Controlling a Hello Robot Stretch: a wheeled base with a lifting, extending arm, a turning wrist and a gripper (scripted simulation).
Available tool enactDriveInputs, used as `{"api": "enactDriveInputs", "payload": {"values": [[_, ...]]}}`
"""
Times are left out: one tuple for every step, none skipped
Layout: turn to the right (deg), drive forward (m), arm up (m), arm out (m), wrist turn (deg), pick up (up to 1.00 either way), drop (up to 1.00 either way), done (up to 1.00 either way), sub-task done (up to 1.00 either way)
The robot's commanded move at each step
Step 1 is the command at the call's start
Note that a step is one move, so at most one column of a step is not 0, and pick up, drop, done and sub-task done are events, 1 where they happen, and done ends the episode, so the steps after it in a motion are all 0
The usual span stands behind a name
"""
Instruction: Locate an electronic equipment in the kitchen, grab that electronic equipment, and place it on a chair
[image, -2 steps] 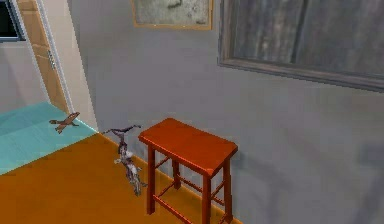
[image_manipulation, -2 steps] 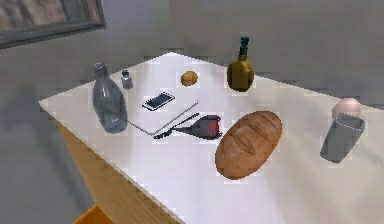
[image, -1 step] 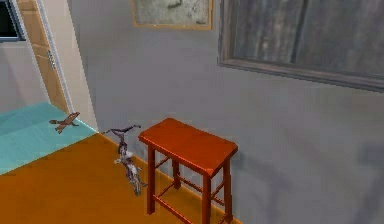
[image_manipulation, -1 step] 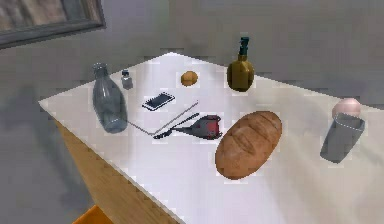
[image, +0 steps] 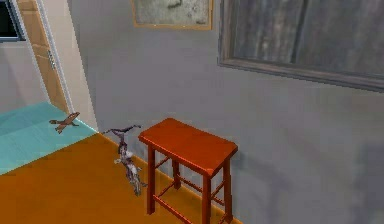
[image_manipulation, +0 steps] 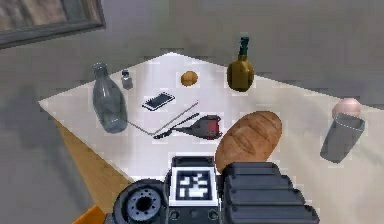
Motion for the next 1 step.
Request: {"api": "enactDriveInputs", "payload": {"values": [[0.0,0.00,0.00,0.50,0.0,0.00,0.00,0.00,0.00]]}}
